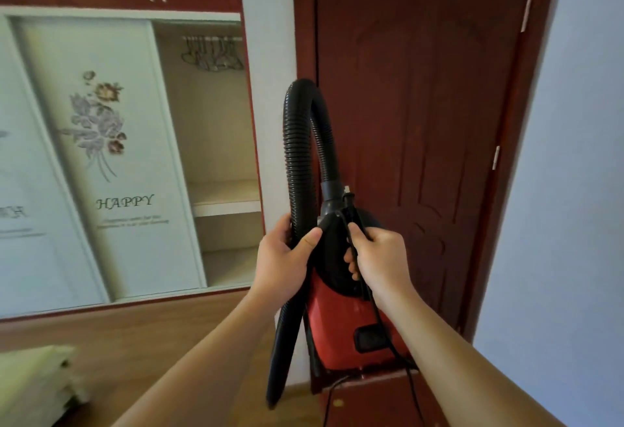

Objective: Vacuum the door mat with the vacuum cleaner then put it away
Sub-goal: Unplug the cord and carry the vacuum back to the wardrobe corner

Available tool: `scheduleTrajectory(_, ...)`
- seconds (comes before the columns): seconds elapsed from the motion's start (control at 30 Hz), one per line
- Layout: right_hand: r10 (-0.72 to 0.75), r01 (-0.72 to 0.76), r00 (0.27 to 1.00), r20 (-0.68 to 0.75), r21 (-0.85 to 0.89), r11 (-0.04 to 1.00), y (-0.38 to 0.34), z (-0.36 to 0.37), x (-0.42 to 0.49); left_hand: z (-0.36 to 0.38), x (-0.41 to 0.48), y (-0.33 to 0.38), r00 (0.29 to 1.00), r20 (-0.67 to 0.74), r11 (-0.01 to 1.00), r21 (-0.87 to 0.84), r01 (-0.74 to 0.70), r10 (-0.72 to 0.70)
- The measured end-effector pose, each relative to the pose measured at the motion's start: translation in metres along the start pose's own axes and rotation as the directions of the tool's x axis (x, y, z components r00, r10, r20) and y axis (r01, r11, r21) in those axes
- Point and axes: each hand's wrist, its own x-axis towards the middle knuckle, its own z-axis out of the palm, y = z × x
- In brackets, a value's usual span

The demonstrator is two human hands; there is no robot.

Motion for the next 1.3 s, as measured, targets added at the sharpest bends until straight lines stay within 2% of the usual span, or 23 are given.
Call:
scheduleTrajectory(0.37,-0.002,-0.010,0.980,0.197,0.063,0.998,-0.021,0.214,-0.073,-0.228,-0.014,-0.010,0.988,-0.155,0.989,0.145,-0.003,0.025)
scheduleTrajectory(0.6,-0.015,0.004,0.947,0.320,0.033,0.999,-0.035,0.324,-0.105,-0.338,-0.028,-0.008,0.962,-0.274,0.988,0.149,0.027,0.015)
scheduleTrajectory(0.97,0.011,-0.040,0.869,0.495,0.047,0.998,-0.026,0.457,-0.106,-0.446,-0.017,-0.039,0.897,-0.440,0.965,0.251,0.081,0.040)
scheduleTrajectory(1.3,0.033,-0.121,0.796,0.604,0.106,0.987,0.002,0.564,-0.024,-0.502,0.069,-0.104,0.845,-0.535,0.925,0.330,0.191,0.016)
